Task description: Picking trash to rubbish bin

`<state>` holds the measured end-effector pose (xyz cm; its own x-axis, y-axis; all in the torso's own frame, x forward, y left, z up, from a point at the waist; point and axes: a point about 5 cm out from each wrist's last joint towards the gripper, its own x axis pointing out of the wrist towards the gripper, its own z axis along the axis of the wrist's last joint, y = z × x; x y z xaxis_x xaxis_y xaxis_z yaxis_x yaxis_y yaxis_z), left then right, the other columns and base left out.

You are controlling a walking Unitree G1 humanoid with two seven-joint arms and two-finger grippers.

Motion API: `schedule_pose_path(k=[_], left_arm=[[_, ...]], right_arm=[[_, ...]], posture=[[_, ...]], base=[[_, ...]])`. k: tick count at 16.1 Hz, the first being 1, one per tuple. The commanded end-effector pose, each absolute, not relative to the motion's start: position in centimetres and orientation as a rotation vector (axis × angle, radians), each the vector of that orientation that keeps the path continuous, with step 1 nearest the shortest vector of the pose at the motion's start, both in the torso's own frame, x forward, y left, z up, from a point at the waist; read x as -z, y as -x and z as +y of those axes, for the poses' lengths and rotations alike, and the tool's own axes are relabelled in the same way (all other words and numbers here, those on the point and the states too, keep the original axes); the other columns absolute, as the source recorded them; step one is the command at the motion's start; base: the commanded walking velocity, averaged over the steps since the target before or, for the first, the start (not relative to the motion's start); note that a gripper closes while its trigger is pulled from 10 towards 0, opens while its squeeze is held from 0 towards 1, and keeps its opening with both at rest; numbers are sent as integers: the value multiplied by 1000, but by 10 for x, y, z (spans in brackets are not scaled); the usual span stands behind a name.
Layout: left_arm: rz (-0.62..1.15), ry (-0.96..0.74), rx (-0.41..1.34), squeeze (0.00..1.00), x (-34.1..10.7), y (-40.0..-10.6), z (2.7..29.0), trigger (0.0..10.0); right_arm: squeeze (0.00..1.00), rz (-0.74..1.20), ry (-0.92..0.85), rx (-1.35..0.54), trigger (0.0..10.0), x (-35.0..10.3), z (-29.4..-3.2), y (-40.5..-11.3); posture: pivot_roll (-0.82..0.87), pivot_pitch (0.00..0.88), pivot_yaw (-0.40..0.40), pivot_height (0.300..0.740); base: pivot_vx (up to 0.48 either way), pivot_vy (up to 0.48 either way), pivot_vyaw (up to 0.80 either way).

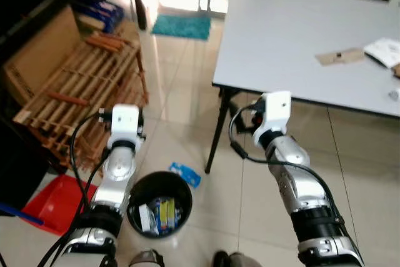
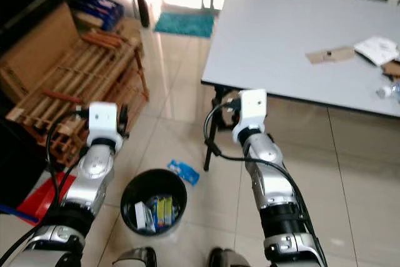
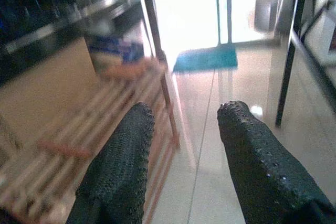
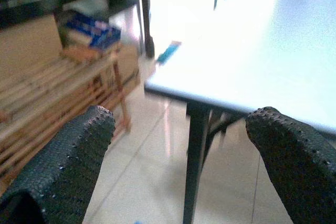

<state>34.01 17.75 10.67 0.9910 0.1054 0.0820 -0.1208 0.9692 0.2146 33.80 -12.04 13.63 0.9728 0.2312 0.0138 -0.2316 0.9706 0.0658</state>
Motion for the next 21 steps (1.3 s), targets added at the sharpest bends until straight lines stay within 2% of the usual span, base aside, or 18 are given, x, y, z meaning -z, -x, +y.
schedule_pose_path(k=[1,6,15,17,21], left_arm=[[-139,-226,-101,0,-123,-345,170,10000],[-225,-221,-105,0,-148,-352,163,10000],[-212,-223,-109,0,-146,-349,159,10000],[-209,-228,-106,0,-145,-348,159,10000],[-202,-227,-105,0,-144,-348,158,10000]], right_arm=[[0,-48,-78,-182,10000,-141,-127,-341],[0,-218,-82,-61,10000,-170,-139,-351],[0,-230,-87,-62,10000,-168,-138,-356],[0,-211,-105,-58,10000,-165,-138,-356],[0,-216,-91,-58,10000,-163,-137,-356]], posture=[[-4,19,-35,740],[-12,0,-35,740],[2,0,-58,740],[2,0,-59,740],[0,0,-60,740]], base=[[0,0,0],[0,0,0],[0,0,0],[0,0,-644],[0,-295,-150]])
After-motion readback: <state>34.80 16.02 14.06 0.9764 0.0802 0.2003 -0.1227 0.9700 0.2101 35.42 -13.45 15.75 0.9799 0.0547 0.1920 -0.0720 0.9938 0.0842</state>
